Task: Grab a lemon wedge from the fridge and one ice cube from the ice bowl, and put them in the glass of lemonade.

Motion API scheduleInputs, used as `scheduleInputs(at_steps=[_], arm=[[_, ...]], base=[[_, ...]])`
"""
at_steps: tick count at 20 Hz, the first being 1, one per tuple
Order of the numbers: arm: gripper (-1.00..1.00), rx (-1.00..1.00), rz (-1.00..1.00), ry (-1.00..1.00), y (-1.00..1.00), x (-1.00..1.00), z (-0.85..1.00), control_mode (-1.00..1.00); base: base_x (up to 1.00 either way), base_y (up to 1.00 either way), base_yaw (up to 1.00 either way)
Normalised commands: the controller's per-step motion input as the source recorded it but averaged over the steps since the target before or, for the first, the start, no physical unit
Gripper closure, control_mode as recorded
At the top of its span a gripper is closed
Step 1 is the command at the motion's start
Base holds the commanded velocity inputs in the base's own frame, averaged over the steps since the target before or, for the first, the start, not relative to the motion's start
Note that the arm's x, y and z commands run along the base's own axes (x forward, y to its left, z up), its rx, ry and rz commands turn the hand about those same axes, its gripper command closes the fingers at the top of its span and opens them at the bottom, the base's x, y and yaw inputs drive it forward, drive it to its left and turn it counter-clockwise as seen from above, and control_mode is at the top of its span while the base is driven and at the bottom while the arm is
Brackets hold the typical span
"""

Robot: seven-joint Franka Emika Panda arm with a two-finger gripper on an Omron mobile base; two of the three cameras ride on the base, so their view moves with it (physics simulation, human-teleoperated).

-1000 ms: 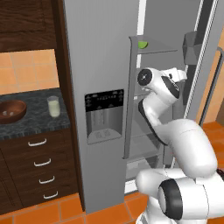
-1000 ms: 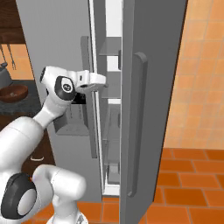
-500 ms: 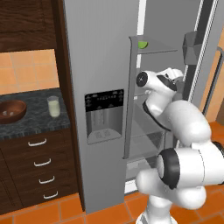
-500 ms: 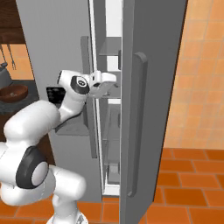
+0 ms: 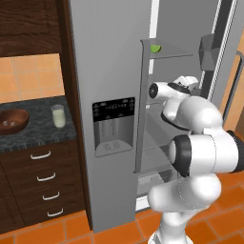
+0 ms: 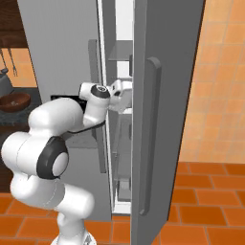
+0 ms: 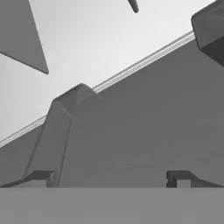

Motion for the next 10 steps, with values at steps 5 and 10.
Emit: scheduleInputs(at_steps=[5, 10], arm=[[-1.00, -0.09, -0.17, 0.14, -0.81, -0.11, 0.00, -1.00], [-1.00, -0.02, -0.18, 0.05, -0.99, -0.37, 0.00, -1.00]], base=[[0.00, 0.00, 0.00], [0.00, 0.00, 0.00]])
